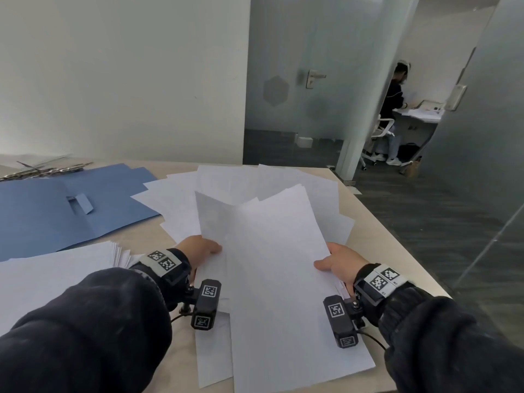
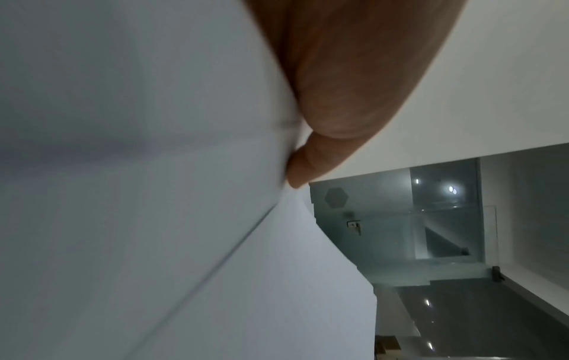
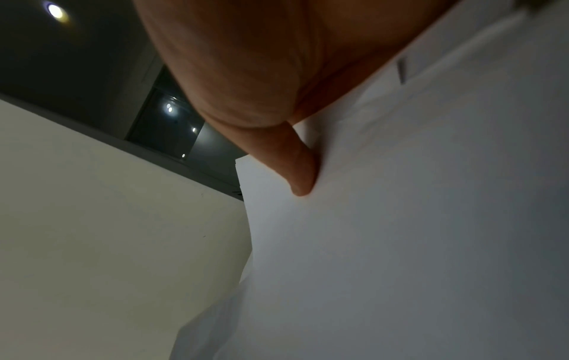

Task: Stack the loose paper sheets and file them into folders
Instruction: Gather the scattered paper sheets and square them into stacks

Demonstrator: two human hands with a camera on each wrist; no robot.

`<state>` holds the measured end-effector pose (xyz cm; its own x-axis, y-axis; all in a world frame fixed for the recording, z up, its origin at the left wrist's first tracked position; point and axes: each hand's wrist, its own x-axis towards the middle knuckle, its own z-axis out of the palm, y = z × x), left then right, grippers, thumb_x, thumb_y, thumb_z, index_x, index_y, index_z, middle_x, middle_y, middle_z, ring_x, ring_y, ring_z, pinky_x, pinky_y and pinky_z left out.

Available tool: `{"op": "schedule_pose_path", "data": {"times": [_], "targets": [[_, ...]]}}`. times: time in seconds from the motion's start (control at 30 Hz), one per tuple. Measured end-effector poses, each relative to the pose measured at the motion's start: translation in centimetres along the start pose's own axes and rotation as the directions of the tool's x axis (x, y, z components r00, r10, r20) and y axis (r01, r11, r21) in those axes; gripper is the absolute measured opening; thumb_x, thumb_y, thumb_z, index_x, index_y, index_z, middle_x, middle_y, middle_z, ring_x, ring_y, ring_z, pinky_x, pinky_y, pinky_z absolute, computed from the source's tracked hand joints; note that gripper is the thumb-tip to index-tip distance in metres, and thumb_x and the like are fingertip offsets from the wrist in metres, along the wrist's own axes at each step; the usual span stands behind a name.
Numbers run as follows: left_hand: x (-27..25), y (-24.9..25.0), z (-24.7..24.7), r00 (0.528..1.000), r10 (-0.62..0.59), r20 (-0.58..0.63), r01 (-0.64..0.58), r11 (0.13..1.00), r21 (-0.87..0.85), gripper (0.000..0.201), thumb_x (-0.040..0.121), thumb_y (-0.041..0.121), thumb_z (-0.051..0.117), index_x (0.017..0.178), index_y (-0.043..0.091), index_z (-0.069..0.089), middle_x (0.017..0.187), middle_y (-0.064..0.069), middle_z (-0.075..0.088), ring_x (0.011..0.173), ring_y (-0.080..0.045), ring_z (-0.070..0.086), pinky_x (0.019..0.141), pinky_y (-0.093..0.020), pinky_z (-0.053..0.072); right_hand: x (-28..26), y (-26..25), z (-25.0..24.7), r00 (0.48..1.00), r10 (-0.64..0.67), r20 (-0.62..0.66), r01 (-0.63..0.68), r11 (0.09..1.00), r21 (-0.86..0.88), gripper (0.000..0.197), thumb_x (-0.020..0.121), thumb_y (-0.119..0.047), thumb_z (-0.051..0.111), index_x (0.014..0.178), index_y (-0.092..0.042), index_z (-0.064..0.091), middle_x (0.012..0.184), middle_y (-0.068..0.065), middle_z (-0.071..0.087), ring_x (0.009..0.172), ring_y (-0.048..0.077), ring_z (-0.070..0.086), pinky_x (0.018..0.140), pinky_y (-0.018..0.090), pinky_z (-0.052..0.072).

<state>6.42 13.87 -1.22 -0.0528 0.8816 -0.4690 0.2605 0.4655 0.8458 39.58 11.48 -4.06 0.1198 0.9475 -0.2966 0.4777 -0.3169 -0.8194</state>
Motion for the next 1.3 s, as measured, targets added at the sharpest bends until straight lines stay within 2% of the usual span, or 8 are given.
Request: {"op": "schedule_pose_path", "data": {"times": [0.1, 0.2, 0.27, 0.43, 0.63, 0.83, 1.07, 1.3], "targets": [[0.7, -1.0, 0.3, 0.999, -0.043, -0.012, 0.043, 0.999, -0.017, 0.057, 0.075, 0.016, 0.077, 0.125, -0.007, 0.059, 0.115, -0.031, 0.065, 0.107, -0.052, 0.065, 0.094, -0.054, 0.055, -0.1, 0.1, 0.3, 1.0, -0.005, -0.021, 0.006, 0.999, 0.047, 0.029, 0.087, -0.005, 0.066, 0.115, -0.006, 0.066, 0.11, 0.013, 0.074, 0.103, 0.035, 0.07, 0.098, 0.053, 0.053], [4.7, -3.5, 0.1, 0.993, -0.107, 0.046, 0.111, 0.988, -0.111, 0.095, 0.037, 0.048, 0.094, 0.117, 0.003, 0.067, 0.12, -0.035, 0.066, 0.104, -0.059, 0.064, 0.099, -0.063, 0.05, -0.3, 0.1, 0.5, 1.0, -0.006, -0.005, 0.006, 0.995, 0.099, 0.036, 0.081, -0.012, 0.068, 0.116, -0.007, 0.066, 0.11, 0.012, 0.075, 0.102, 0.036, 0.07, 0.096, 0.055, 0.054], [4.2, -3.6, 0.4, 0.99, -0.12, 0.076, 0.129, 0.984, -0.126, 0.097, 0.032, 0.06, 0.096, 0.11, 0.007, 0.073, 0.116, -0.031, 0.069, 0.105, -0.057, 0.065, 0.098, -0.066, 0.05, -0.7, -0.3, 0.8, 1.0, -0.01, -0.01, 0.012, 0.987, 0.161, 0.033, 0.087, -0.009, 0.068, 0.119, -0.007, 0.065, 0.112, 0.013, 0.074, 0.103, 0.035, 0.07, 0.097, 0.055, 0.054], [1.1, -3.0, 0.2, 0.99, -0.113, 0.088, 0.121, 0.989, -0.086, 0.063, 0.051, 0.033, 0.091, 0.104, 0.003, 0.074, 0.103, -0.028, 0.074, 0.107, -0.059, 0.064, 0.096, -0.074, 0.045, -1.4, -1.1, 1.1, 1.0, -0.006, -0.011, 0.009, 0.972, 0.235, 0.009, 0.096, -0.016, 0.065, 0.104, -0.012, 0.068, 0.108, 0.013, 0.075, 0.102, 0.035, 0.071, 0.097, 0.053, 0.054], [0.1, -2.5, -0.7, 1.0, -0.008, -0.018, 0.007, 0.995, -0.1, 0.036, 0.091, -0.004, 0.063, 0.126, -0.002, 0.06, 0.116, -0.029, 0.069, 0.107, -0.05, 0.066, 0.098, -0.062, 0.051, -1.5, -1.0, 0.6, 0.997, 0.001, -0.079, -0.01, 0.994, -0.105, 0.023, 0.091, -0.013, 0.059, 0.103, 0.005, 0.067, 0.106, 0.022, 0.072, 0.101, 0.04, 0.068, 0.093, 0.047, 0.053], [-0.8, -2.9, -0.4, 0.998, 0.061, -0.018, -0.063, 0.965, -0.253, 0.028, 0.095, -0.006, 0.059, 0.122, 0.003, 0.063, 0.103, -0.024, 0.072, 0.093, -0.044, 0.069, 0.091, -0.059, 0.055, -2.0, -1.0, 0.1, 0.975, -0.033, -0.22, 0.026, 0.999, -0.034, 0.015, 0.093, -0.013, 0.06, 0.092, -0.002, 0.069, 0.1, 0.022, 0.073, 0.084, 0.034, 0.067, 0.082, 0.041, 0.054], [-1.5, -3.1, -0.4, 0.995, 0.104, 0.004, -0.094, 0.913, -0.397, 0.022, 0.098, -0.003, 0.055, 0.111, 0.011, 0.066, 0.1, -0.022, 0.073, 0.085, -0.04, 0.07, 0.082, -0.059, 0.057, -3.6, -1.2, 0.3, 0.983, -0.003, -0.185, 0.068, 0.936, 0.345, 0.017, 0.1, -0.013, 0.058, 0.086, -0.007, 0.067, 0.085, 0.018, 0.072, 0.073, 0.03, 0.066, 0.074, 0.044, 0.056], [-1.8, -3.0, -0.5, 0.994, 0.111, 0.01, -0.1, 0.928, -0.36, 0.033, 0.093, -0.008, 0.055, 0.113, 0.017, 0.066, 0.101, -0.022, 0.075, 0.091, -0.047, 0.071, 0.085, -0.065, 0.056, -4.1, -1.1, 0.3, 0.982, -0.004, -0.19, 0.067, 0.944, 0.324, 0.023, 0.083, -0.025, 0.079, 0.08, -0.007, 0.066, 0.09, 0.031, 0.071, 0.073, 0.034, 0.064, 0.079, 0.065, 0.055]]}}
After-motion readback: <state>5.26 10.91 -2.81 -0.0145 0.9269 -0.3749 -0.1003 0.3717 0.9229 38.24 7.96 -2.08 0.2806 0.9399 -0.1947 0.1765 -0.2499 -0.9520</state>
